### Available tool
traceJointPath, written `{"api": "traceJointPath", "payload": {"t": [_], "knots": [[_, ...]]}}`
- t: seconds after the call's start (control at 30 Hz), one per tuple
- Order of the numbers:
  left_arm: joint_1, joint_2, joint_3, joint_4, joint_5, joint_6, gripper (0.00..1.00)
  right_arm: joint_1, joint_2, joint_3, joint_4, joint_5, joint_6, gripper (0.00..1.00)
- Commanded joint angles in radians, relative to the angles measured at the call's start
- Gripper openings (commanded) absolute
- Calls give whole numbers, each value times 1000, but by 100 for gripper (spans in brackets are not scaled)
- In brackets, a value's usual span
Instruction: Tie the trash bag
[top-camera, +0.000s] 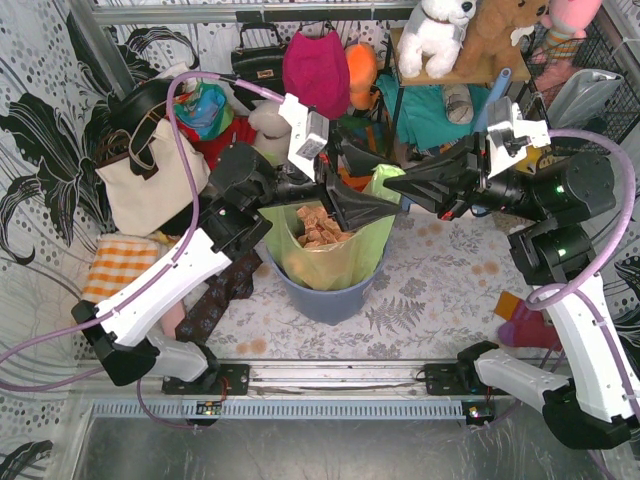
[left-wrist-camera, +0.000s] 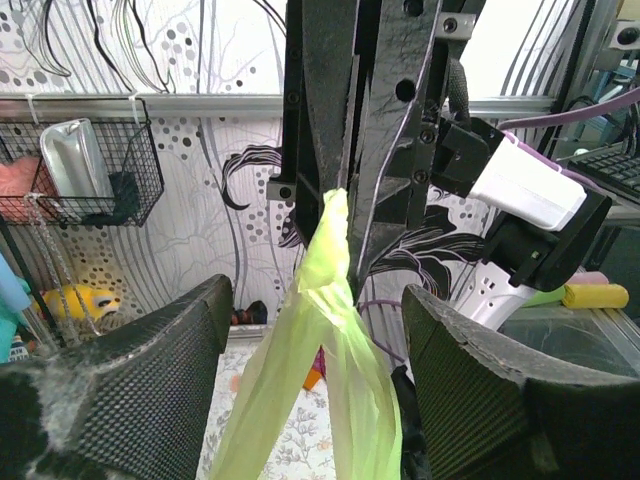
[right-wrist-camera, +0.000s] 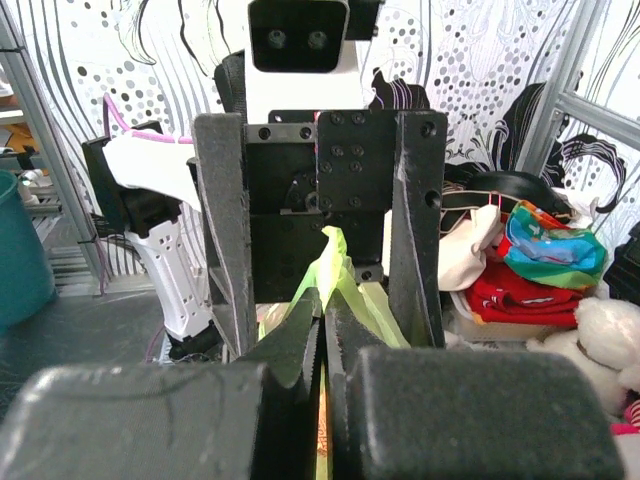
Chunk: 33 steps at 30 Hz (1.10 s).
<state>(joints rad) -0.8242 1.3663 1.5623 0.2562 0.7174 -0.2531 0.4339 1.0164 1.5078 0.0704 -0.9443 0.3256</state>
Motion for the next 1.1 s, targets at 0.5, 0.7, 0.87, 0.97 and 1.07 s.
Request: {"api": "traceJointPath", "payload": {"t": [0.5, 0.7, 0.87, 0.97, 1.07], "knots": [[-6, -13, -38, 93, 3, -88, 7, 5, 10, -25, 143, -18, 70, 0], [-6, -72, -106, 136, 34, -109, 4, 5, 8, -16, 159, 116, 84, 56], [-8, -140, -193, 154, 38, -104, 4, 5, 56, 17, 219, 139, 161, 58], [-13, -175, -247, 167, 31, -96, 4, 5, 97, 41, 253, 123, 203, 58], [-24, -198, -272, 153, 31, -63, 4, 10, 133, 56, 270, 114, 227, 58]]}}
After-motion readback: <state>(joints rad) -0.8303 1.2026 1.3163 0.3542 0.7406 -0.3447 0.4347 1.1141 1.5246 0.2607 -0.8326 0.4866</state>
